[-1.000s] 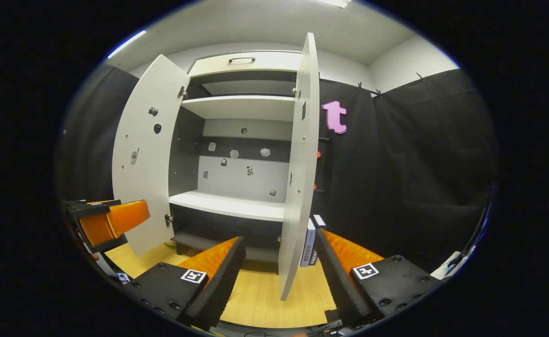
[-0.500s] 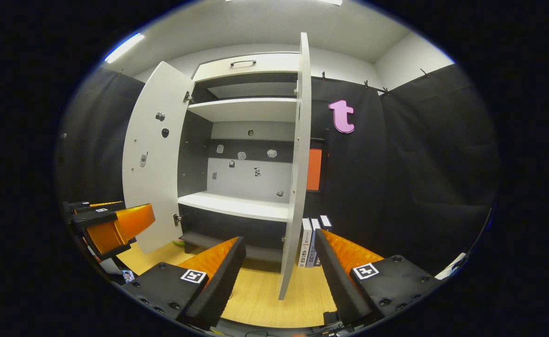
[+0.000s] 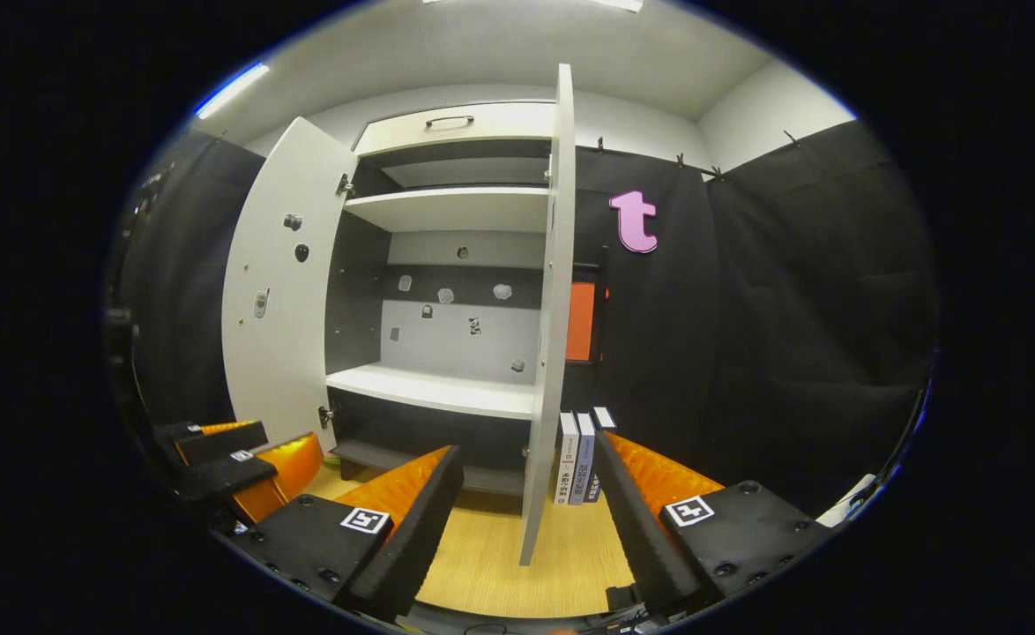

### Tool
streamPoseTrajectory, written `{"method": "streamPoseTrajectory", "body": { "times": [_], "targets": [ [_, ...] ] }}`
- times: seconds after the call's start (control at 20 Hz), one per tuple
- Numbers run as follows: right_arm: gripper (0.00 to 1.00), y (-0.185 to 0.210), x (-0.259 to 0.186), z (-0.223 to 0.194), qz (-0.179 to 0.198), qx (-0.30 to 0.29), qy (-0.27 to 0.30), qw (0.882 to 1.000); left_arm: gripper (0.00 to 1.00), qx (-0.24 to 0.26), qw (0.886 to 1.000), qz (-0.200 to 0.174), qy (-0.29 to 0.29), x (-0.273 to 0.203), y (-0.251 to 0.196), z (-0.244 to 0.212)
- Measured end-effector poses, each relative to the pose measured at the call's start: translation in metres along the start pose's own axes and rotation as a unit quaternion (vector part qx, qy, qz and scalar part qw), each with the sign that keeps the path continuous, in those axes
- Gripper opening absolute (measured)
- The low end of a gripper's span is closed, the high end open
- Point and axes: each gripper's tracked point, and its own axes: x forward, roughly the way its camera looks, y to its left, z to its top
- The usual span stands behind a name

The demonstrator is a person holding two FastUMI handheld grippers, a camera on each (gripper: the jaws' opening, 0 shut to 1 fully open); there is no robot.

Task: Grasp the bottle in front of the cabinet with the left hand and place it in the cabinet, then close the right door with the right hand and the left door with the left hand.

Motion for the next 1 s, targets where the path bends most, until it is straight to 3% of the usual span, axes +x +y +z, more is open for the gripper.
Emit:
{"method": "streamPoseTrajectory", "body": {
  "times": [0.2, 0.65, 0.7, 0.75, 0.9, 0.95, 1.0],
  "targets": [
    [0.97, -0.006, -0.001, 0.000, -0.017, -0.007, 0.002, 1.000, 0.95, 0.026, 0.999, -0.020, 0.040, 0.020, -0.008, -0.054],
    [0.97, -0.012, -0.011, 0.000, -0.034, -0.011, 0.001, 0.999, 0.95, 0.004, 0.987, -0.044, 0.154, 0.048, 0.000, -0.170],
    [0.89, -0.014, -0.011, 0.000, -0.039, -0.013, 0.001, 0.999, 0.95, -0.001, 0.983, -0.043, 0.176, 0.050, 0.002, -0.184],
    [0.97, -0.016, -0.012, 0.000, -0.044, -0.016, 0.000, 0.999, 0.95, -0.005, 0.980, -0.044, 0.192, 0.052, 0.005, -0.198],
    [0.97, -0.020, -0.014, -0.002, -0.057, -0.019, 0.003, 0.998, 0.96, 0.011, 0.976, -0.043, 0.211, 0.060, 0.010, -0.225],
    [0.89, -0.021, -0.015, -0.004, -0.060, -0.020, 0.006, 0.998, 0.95, 0.014, 0.975, -0.045, 0.217, 0.065, 0.010, -0.233],
    [0.97, -0.022, -0.014, -0.006, -0.062, -0.019, 0.008, 0.998, 0.95, 0.015, 0.974, -0.048, 0.221, 0.069, 0.009, -0.241]
  ]
}}
